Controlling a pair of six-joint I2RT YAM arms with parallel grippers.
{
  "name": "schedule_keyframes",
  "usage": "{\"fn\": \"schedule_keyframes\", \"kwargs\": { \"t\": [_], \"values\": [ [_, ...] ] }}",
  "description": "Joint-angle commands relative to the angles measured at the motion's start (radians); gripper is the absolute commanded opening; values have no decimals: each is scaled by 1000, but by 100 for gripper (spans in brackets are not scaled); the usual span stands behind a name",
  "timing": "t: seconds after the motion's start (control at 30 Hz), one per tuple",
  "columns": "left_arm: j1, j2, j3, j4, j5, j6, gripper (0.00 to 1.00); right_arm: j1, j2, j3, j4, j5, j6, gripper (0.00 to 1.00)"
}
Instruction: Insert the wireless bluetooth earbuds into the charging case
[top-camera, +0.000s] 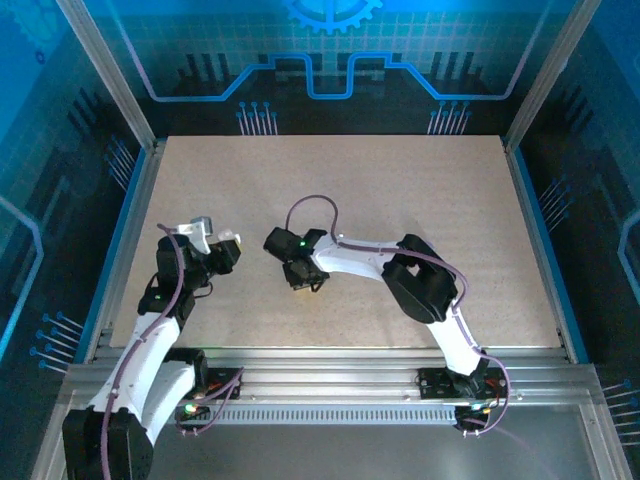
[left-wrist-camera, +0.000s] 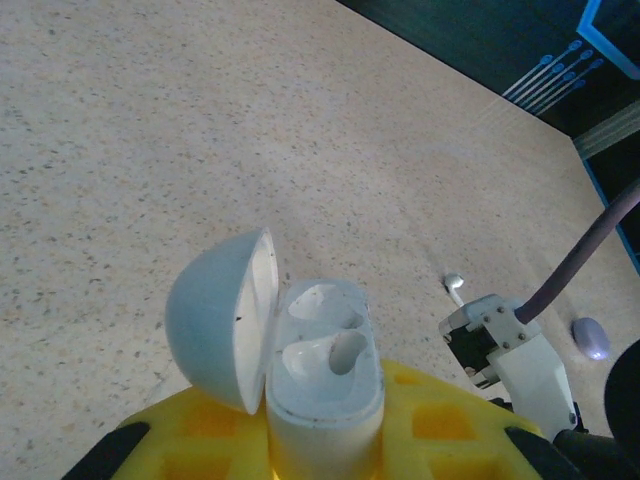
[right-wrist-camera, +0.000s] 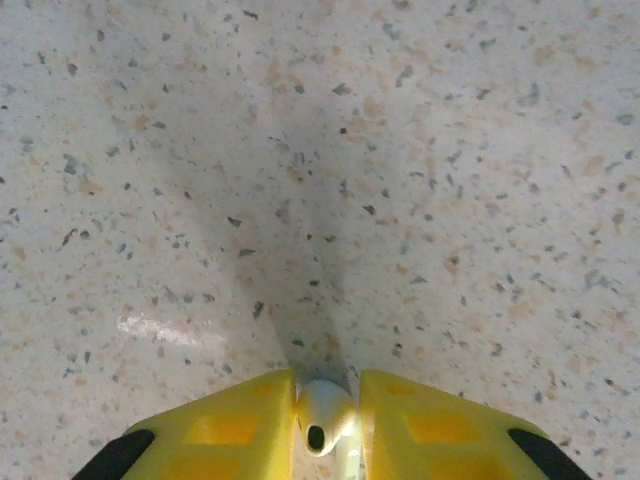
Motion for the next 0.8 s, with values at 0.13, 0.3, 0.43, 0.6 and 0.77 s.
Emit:
{"fn": "schedule_keyframes", "kwargs": {
  "t": [0.13,0.3,0.43,0.6,0.77],
  "values": [
    [-82,58,5,86,47,-10,19,1,-158,-136,150,64,-1,23],
    [-165,111,-16,151,19,29,19,-22,-228,-250,232,49,10,22],
    [-199,189,-34,231,26,47,19,-42,-280,-306,258,38,17,22],
    [-228,236,-62,272,22,78,19,-67,-316,-343,286,6,27,22],
    [-231,217,-56,216,-52,79,18,-60,-276,-282,234,-46,-1,26]
  ]
}}
